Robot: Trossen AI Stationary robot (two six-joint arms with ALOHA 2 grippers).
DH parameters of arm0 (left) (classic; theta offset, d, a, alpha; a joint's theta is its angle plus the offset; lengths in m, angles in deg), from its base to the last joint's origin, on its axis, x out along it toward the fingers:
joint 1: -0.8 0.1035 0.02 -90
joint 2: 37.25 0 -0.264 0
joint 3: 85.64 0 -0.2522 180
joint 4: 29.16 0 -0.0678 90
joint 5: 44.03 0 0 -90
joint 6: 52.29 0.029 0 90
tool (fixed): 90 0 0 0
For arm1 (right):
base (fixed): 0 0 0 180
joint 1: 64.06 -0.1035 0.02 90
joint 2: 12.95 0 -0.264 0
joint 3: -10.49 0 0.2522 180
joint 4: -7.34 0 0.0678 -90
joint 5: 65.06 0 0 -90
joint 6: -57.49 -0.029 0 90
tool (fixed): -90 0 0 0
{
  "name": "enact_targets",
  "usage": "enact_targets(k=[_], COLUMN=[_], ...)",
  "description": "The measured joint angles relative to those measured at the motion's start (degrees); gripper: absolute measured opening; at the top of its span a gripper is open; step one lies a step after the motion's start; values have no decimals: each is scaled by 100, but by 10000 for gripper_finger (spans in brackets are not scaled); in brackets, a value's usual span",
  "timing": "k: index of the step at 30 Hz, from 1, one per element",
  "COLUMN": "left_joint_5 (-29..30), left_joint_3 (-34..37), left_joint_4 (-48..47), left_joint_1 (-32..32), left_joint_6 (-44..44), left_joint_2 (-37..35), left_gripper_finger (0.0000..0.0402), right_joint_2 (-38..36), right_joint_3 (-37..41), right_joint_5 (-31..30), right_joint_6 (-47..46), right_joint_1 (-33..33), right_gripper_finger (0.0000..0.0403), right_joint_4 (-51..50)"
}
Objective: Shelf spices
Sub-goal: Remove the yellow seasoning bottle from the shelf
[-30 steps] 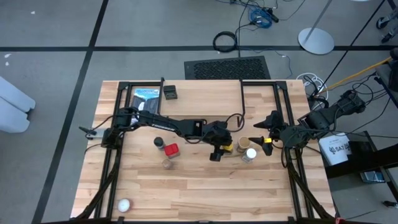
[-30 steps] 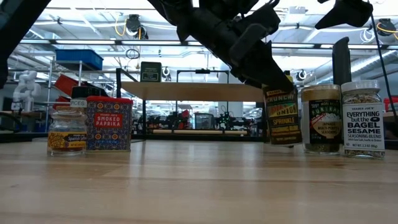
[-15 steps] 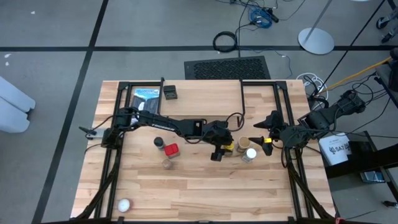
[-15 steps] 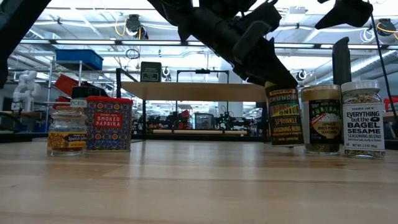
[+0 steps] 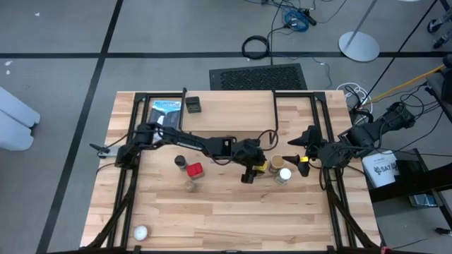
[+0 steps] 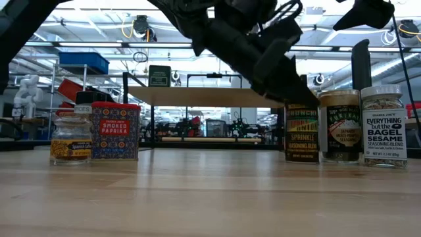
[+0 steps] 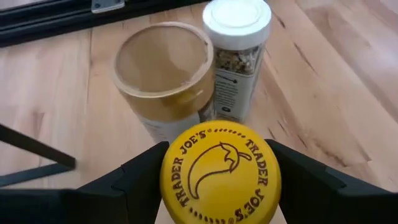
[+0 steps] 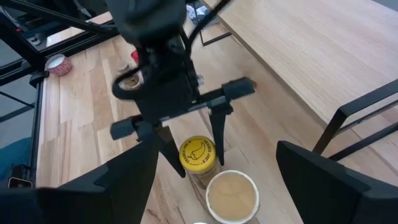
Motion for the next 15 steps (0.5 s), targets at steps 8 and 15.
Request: enact_targets(k=[8, 15], left_joint_5=[2, 121], left_joint_3=[0, 0], left_joint_4=[110, 230], left_joint_1=[-12, -16], left_joint_6=[-2, -7], left_joint_2=[25, 25], left_gripper_finger=[265, 265], right_joint_2=[0, 2], right_joint_3=[0, 0], right_joint_5=[2, 2], right_joint_6=[4, 4], right_joint_1=[-2, -2], right_gripper_finger=[313, 313], right_joint_4=[0, 0])
